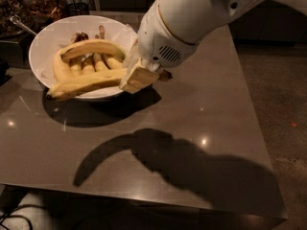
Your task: Pick banana from white bowl
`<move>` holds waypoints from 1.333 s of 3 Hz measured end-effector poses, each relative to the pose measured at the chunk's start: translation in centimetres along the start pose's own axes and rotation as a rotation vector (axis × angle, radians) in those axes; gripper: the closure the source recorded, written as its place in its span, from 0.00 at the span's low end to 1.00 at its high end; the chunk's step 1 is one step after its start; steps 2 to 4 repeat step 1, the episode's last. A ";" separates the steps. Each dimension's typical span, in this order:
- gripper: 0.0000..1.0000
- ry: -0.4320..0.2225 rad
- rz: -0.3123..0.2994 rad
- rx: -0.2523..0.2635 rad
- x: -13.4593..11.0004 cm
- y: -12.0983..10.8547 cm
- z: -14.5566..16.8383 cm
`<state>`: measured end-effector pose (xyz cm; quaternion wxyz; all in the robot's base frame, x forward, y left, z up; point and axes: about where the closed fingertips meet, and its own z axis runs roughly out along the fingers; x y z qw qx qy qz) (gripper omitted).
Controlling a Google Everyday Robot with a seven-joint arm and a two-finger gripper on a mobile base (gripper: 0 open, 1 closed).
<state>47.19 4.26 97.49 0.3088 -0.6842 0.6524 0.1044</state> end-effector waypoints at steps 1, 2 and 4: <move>1.00 0.001 0.002 0.000 0.2 0.3 -0.1; 1.00 0.001 0.002 0.000 0.2 0.3 -0.1; 1.00 0.001 0.002 0.000 0.2 0.3 -0.1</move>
Offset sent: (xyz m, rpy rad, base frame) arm 0.0000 0.0000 0.0000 0.0000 0.0000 0.0000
